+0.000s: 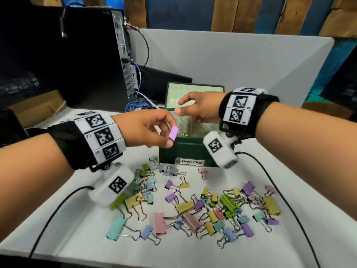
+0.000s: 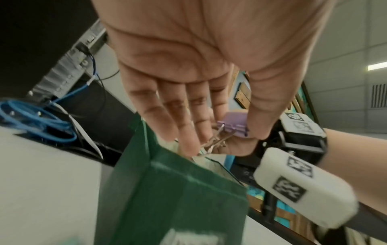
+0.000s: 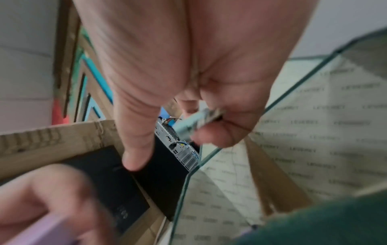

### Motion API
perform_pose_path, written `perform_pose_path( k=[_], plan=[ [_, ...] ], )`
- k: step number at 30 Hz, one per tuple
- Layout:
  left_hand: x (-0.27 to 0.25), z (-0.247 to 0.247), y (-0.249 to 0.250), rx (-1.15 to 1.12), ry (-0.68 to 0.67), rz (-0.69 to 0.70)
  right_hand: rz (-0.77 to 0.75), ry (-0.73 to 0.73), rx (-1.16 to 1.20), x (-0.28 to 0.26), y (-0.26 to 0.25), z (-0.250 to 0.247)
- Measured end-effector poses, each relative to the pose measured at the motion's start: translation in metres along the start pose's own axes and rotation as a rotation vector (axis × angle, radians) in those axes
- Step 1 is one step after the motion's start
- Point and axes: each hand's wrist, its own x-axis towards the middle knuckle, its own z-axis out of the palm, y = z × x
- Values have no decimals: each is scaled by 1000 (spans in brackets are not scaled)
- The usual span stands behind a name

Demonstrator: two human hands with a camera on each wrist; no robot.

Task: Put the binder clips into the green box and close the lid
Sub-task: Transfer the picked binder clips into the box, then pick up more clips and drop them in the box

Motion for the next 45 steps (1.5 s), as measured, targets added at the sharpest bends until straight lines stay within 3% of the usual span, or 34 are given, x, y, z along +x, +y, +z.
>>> perform_pose_path(
  k=[2, 3, 6, 10, 14, 19, 23, 25, 30, 38, 45],
  plan=[
    [9, -7, 4, 54, 94, -21, 54, -103, 221, 2, 0, 1],
    [14, -10, 6, 93, 135, -29, 53, -134, 221, 1, 2, -1],
    [27, -13, 11, 238, 232, -32, -29, -80, -112, -6, 8, -11],
    [46, -9, 15, 393, 282, -34, -79, -58, -176, -37, 18, -26],
    [59, -4, 14, 517, 289, -15, -123, -162, -278, -77, 29, -29],
    [41, 4, 16, 588, 186, 29, -55, -496, -468, -116, 45, -12],
    [2, 23, 22, 611, -195, 49, -44, -628, -620, -127, 56, 5],
    [-12, 36, 21, 633, -335, 31, -47, -630, -660, -126, 58, 12],
    [-19, 66, 24, 737, -516, 62, -78, -576, -653, -117, 62, 23],
    [-9, 81, 25, 888, -549, 87, -50, -393, -341, -115, 68, 1],
    [-5, 84, 28, 895, -582, 98, -93, -232, -362, -106, 74, -11]
  ],
)
